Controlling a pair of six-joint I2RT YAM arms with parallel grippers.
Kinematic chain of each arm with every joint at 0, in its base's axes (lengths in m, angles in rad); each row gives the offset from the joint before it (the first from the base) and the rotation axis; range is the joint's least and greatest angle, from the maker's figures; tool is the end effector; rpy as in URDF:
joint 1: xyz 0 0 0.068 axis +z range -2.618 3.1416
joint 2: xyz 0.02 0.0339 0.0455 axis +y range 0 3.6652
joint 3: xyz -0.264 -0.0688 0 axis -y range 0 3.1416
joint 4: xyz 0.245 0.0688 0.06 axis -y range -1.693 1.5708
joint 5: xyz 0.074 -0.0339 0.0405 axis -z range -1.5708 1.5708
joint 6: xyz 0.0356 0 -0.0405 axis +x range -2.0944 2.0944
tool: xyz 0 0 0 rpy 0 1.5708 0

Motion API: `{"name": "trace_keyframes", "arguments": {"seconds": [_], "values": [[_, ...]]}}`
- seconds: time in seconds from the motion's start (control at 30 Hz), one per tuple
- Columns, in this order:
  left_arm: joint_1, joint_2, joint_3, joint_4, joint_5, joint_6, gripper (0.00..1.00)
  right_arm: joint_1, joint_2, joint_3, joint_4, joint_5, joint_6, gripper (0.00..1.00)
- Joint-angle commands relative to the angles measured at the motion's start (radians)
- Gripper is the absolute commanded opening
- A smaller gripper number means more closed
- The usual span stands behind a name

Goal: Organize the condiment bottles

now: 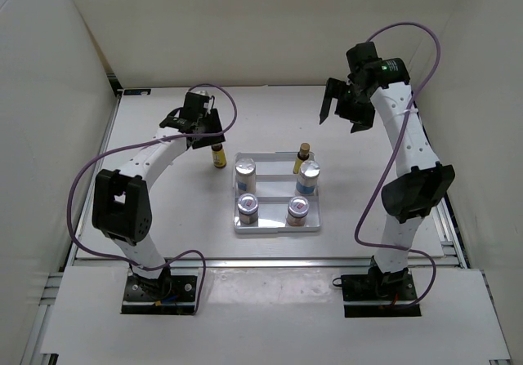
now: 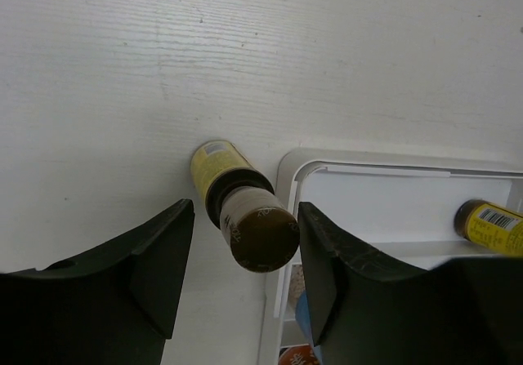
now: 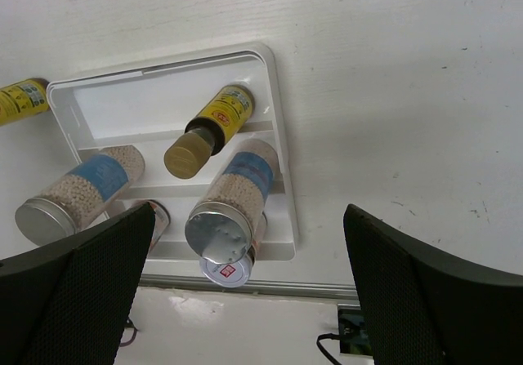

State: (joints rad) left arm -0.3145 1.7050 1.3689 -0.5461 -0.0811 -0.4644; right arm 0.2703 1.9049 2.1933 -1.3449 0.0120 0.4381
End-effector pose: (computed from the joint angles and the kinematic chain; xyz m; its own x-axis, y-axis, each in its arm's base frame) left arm 0.3584 -0.1136 0.2664 -0.7727 -0.2181 -0.5962 -0.0970 0.9687 -0.2287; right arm 0.3647 0.1006 0.3947 -0.8706 0.1989 -0.4499 0.1193 0.9727 0.1992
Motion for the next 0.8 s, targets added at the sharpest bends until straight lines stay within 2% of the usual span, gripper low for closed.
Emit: {"name": "trace_keyframes", "arguments": {"seconds": [0.0,0.13,0.4,0.43,0.6,0.73,0.77], "values": [[-0.001,-0.034,0.022,0.031,0.008,0.021,0.64,-0.005,-0.009,-0.020,-0.100,-0.010,0.001,1.00],[-0.001,-0.015,0.062,0.041,0.007,0.030,0.61,-0.005,-0.009,-0.020,-0.100,-0.020,0.001,1.00],[-0.001,0.005,0.081,0.051,0.017,0.030,0.42,-0.005,-0.018,-0.029,-0.100,-0.020,0.001,1.00],[-0.001,0.005,0.081,0.051,0.017,0.030,0.38,-0.005,-0.027,-0.038,-0.100,-0.020,0.001,1.00],[-0.001,-0.025,0.062,0.051,0.026,0.040,0.33,-0.005,-0.038,-0.056,-0.100,-0.010,0.001,1.00],[-0.001,-0.062,0.038,0.051,0.017,0.040,0.59,-0.005,-0.056,-0.067,-0.091,-0.010,0.001,1.00],[-0.001,-0.062,0.024,0.051,0.017,0.040,0.69,-0.005,-0.056,-0.067,-0.091,-0.010,0.001,1.00]]}}
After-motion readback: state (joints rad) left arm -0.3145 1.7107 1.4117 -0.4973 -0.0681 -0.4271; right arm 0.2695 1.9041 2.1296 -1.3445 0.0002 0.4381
